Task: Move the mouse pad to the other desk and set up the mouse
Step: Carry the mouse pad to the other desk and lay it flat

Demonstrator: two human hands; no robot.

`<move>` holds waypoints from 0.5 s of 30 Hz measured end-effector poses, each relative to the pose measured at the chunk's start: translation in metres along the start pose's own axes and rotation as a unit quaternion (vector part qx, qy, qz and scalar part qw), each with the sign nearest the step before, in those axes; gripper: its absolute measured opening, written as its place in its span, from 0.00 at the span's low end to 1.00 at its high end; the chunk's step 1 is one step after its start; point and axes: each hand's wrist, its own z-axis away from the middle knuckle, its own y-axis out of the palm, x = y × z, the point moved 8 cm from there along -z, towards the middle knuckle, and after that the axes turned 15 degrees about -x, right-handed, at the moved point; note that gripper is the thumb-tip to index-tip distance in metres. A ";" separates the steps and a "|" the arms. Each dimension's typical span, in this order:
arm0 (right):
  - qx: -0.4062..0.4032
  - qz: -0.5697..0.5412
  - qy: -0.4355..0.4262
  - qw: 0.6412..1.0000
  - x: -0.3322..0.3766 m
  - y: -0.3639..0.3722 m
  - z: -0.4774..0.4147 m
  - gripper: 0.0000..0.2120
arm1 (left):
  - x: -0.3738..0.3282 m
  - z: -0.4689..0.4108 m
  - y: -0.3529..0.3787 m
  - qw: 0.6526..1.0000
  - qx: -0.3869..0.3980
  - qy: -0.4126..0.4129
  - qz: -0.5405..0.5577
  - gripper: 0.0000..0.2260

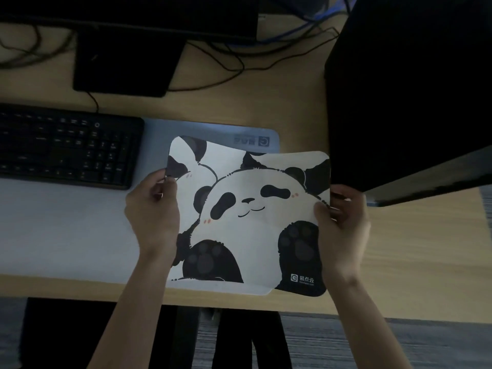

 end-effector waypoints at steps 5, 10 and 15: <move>-0.005 -0.048 -0.013 0.999 0.044 -0.019 0.003 0.13 | -0.039 0.000 -0.029 0.997 0.010 -0.006 0.076 0.18; -0.001 -0.101 -0.042 0.994 0.099 -0.040 0.014 0.12 | -0.091 0.003 -0.068 0.991 0.012 0.045 0.125 0.23; 0.005 -0.157 -0.077 0.985 0.157 -0.069 0.031 0.12 | -0.138 0.016 -0.122 0.983 -0.012 0.085 0.162 0.21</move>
